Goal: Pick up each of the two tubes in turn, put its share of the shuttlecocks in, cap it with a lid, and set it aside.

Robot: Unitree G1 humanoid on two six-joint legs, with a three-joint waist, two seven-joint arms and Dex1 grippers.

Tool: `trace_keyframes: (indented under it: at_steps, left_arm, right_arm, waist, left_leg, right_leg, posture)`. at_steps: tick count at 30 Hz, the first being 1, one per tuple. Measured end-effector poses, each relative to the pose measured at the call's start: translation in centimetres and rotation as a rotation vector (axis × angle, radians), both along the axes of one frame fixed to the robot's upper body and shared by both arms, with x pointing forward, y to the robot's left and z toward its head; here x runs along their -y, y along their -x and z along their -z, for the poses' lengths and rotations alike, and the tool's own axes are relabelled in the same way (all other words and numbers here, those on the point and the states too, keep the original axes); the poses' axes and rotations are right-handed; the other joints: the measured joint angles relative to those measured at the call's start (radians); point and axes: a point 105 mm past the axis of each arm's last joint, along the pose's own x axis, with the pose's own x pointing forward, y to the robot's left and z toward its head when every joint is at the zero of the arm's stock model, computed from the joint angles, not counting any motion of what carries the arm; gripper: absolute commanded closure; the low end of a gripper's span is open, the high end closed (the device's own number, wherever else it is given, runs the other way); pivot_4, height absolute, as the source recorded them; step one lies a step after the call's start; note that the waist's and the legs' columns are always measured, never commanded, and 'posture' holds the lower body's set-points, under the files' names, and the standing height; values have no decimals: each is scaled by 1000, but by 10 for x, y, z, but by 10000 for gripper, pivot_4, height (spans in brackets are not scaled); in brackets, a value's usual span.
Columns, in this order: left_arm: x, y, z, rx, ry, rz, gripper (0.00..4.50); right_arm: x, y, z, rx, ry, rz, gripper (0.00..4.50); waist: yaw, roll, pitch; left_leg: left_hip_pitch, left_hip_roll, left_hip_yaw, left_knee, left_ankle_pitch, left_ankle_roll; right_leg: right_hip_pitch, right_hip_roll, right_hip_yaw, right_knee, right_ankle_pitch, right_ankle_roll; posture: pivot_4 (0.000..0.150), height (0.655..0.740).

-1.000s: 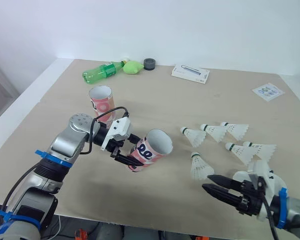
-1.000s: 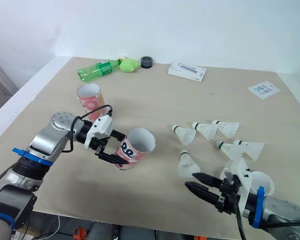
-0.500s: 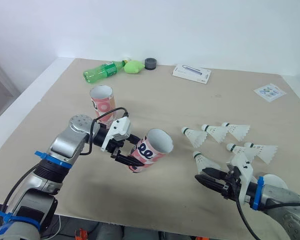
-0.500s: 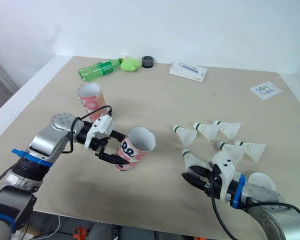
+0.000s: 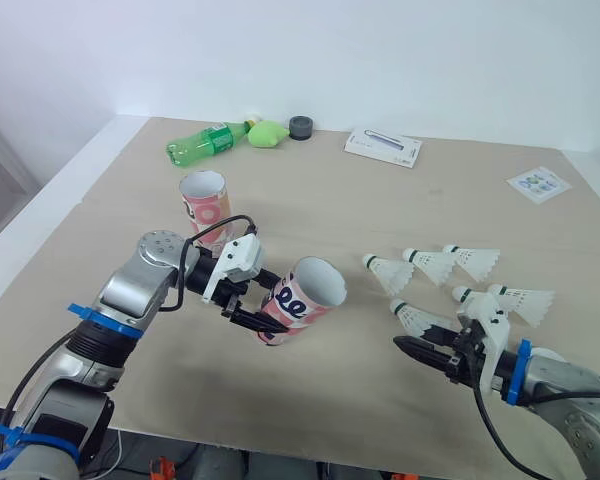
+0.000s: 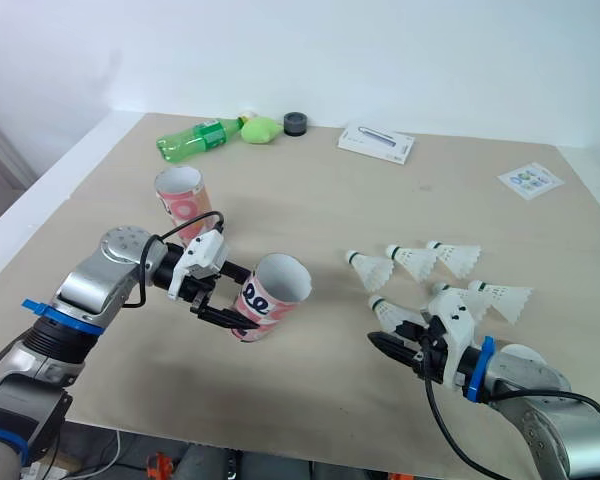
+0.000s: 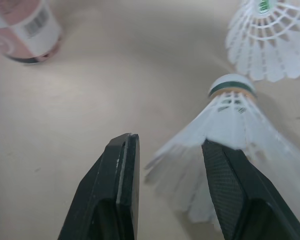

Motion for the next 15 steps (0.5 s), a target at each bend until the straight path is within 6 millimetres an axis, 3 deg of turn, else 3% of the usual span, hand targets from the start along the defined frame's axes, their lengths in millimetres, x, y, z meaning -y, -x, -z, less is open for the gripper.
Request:
trace_keyframes:
  at_steps: [2,5,6,9,15]
  left_arm:
    - [0,0,0,0,-1,-1,12716]
    - [0,0,0,-2,-1,-6,12716]
    - [0,0,0,-2,-1,-8,12716]
    - [0,0,0,-1,-1,-9,12716]
    - [0,1,0,-1,-1,-10,12716]
  right_arm:
    - [1,-1,2,-4,2,13,23176]
    - [4,-3,5,-7,11,34,30773]
    - [4,-3,5,-5,4,37,36981]
    - [3,-4,5,1,-5,37,43268]
    - [4,-3,4,3,-8,33,43268]
  waist:
    - [0,0,0]
    - [0,0,0]
    - [0,0,0]
    - [0,0,0]
    - [0,0,0]
  left_leg:
    - [0,0,0,0,0,0]
    - [0,0,0,0,0,0]
    - [0,0,0,0,0,0]
    - [0,0,0,0,0,0]
    - [0,0,0,0,0,0]
  right_leg:
    - [0,0,0,0,0,0]
    - [0,0,0,0,0,0]
    - [0,0,0,0,0,0]
    - [0,0,0,0,0,0]
    - [0,0,0,0,0,0]
  posture:
    - [1500,7203]
    - [1500,7203]
    - [1500,7203]
    - [1500,7203]
    - [1500,7203]
